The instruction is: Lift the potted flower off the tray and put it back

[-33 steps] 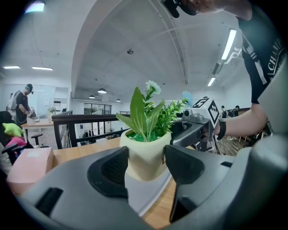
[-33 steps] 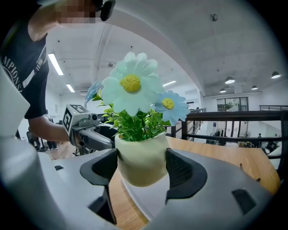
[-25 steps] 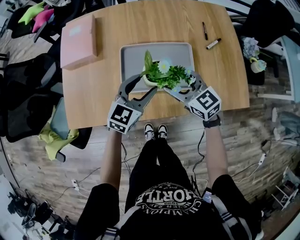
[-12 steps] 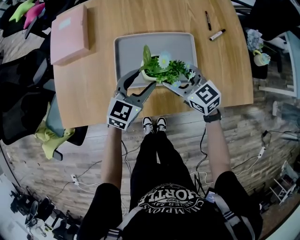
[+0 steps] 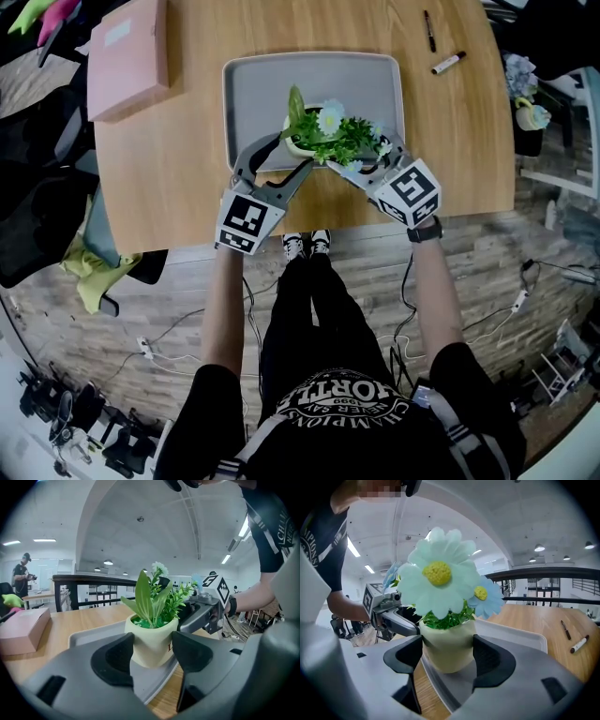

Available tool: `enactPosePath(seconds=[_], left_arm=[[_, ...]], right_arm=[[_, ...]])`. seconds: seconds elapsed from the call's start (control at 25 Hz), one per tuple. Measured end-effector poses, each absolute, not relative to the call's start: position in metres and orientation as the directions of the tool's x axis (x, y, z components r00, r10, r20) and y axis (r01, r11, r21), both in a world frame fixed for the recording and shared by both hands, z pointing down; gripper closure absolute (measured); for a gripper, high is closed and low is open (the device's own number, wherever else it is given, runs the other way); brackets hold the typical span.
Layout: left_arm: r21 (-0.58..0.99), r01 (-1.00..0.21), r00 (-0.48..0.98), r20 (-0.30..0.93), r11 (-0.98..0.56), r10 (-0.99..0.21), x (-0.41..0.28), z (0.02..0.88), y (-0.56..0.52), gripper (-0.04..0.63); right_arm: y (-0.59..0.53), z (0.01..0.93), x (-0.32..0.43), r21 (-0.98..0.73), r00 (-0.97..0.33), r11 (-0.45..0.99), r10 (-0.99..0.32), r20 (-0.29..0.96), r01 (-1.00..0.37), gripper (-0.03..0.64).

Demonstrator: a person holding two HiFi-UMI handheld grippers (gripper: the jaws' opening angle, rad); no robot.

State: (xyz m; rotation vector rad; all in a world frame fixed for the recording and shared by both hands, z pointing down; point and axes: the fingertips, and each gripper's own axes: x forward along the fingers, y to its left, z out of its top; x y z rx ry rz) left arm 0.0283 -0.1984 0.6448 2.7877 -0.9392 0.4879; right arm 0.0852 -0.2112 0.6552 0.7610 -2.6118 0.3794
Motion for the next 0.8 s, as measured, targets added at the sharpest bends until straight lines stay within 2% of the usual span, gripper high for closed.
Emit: enactPosePath(seconds=[0.52,0.8], left_arm=[[0.008,-0.622,0.7,0.454,-0.783,-0.551,0.035,0.681,-0.198,0.318],[-0.003,-0.626,0.685,0.475,-0.78,-0.552,0.034,0.685,-0.199,0.318]], right_arm=[[-0.21,0.694,0.088,-0.118,-0.733,0.812,-0.441,0.517,-0.572,0.264],[-0.211,0.698,0.085,-0.107,-0.727,0.808,-0.452,0.517,-0.579,0.264]])
